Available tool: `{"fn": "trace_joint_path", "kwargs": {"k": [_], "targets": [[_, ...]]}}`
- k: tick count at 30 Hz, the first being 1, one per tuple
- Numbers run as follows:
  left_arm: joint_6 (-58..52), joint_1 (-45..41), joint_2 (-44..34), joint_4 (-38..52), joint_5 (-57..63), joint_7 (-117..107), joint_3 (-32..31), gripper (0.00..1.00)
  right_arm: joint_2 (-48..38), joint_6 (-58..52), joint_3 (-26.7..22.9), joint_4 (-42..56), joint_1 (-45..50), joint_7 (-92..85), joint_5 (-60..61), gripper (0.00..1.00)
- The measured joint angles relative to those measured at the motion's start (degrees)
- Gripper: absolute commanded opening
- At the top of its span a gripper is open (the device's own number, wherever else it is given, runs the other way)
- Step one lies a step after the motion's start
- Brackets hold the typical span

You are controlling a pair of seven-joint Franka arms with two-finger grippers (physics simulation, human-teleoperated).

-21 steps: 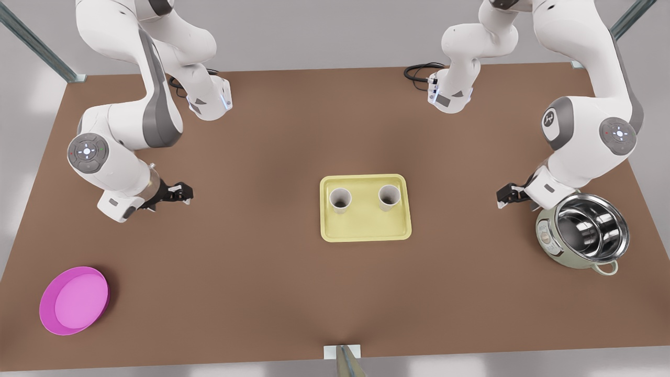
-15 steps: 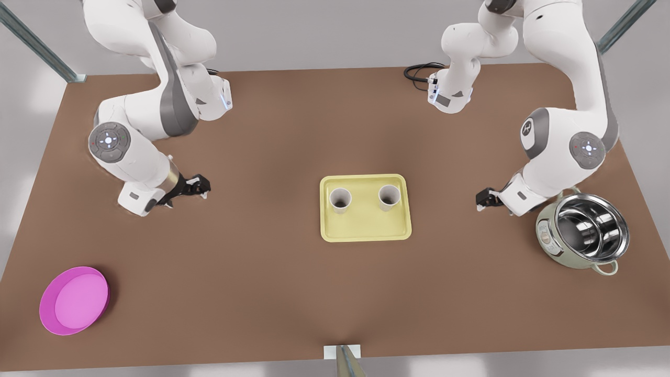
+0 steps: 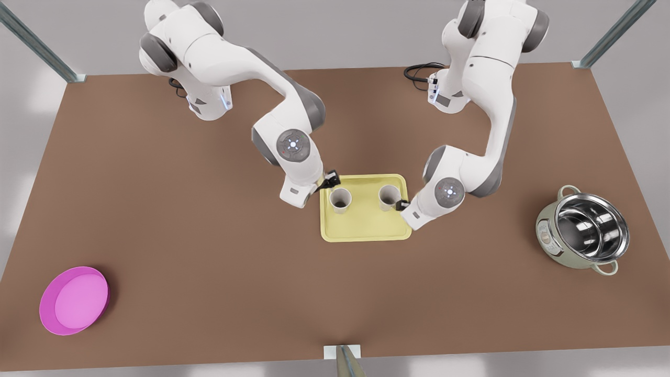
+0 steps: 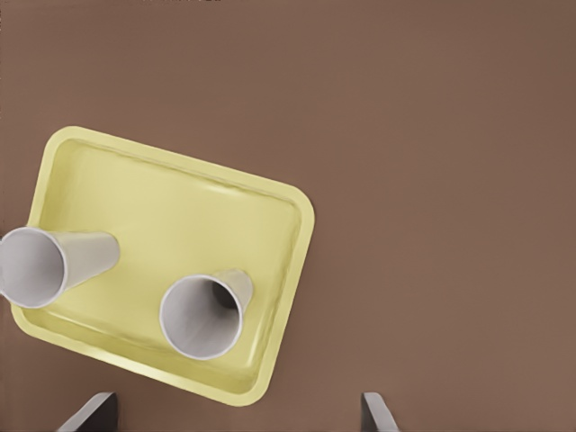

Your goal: Use the left arm to pick up the white IKEA cup from the tray and place it on the middle-left position; use the right arm to pick up the white IKEA cup from the tray and place it on the middle-right position

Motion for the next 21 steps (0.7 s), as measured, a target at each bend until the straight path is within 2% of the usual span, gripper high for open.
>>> {"fn": "trace_joint_path", "kwargs": {"k": [1, 4, 6, 13, 21], "targets": [[0.5, 0.3, -0.6, -0.8, 0.0, -0.3, 0.0, 0.99, 1.0, 0.8, 0.2, 0.2, -0.1, 0.9, 1.4, 1.00], [6.2, -0.1, -8.9, -16.2, 0.2, -1.0, -0.2, 1.00, 2.8, 2.6, 0.6, -0.1, 0.0, 3.2, 4.0, 1.00], [10.3, -1.3, -10.4, -20.9, 1.0, -1.8, -0.4, 1.00, 3.4, 3.5, 0.7, -1.1, 0.1, 4.3, 4.9, 1.00], [19.3, -5.0, -8.4, -20.4, 1.6, -6.2, -0.6, 1.00, 6.5, 5.7, 0.6, -1.9, 1.9, 7.2, 1.2, 1.00], [22.6, -5.6, -5.7, -21.9, 1.7, -10.0, -0.6, 0.99, 9.5, 8.1, 0.5, -3.4, 2.5, 9.4, -3.3, 1.00]]}}
